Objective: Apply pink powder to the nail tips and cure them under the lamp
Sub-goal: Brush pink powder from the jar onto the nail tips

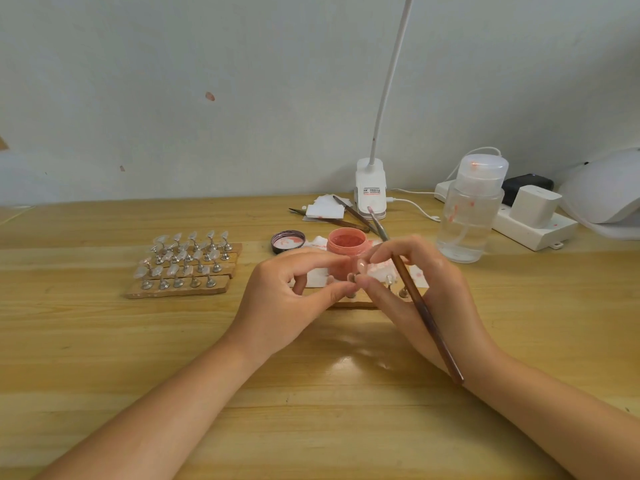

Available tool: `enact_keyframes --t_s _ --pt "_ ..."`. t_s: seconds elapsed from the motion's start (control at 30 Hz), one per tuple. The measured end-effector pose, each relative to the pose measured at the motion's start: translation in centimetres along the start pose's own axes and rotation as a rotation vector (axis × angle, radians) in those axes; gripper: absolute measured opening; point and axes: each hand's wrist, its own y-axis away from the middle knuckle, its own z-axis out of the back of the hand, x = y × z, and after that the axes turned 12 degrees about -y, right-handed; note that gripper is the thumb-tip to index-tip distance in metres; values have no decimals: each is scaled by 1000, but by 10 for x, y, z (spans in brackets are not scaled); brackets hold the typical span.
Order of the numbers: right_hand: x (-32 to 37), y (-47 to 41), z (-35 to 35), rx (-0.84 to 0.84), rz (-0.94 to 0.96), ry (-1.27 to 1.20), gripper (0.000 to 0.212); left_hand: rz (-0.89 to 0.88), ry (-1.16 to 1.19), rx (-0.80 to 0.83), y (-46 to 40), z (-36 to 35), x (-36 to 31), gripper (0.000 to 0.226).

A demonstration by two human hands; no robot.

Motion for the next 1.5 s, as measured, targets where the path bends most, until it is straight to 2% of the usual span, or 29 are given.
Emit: enact_keyframes --t_s 0.1,0.23,0.5,1.0,1.23,1.5 --pt "-4 -2 8 -33 -87 11 34 62 -57 -3 0 0 2 29" --pt "-9 -3 13 39 -151 71 33 152 -135 57 0 -2 10 37" --pt "-12 -1 14 134 -225 61 18 233 -72 214 1 -6 21 35" --pt "-16 0 16 185 -240 128 16 272 -76 262 0 -7 23 31" --pt "-15 -2 28 200 -250 156 27 299 -77 267 0 -7 23 32" --pt "-20 -1 31 224 -182 118 16 309 -75 267 0 -7 24 34"
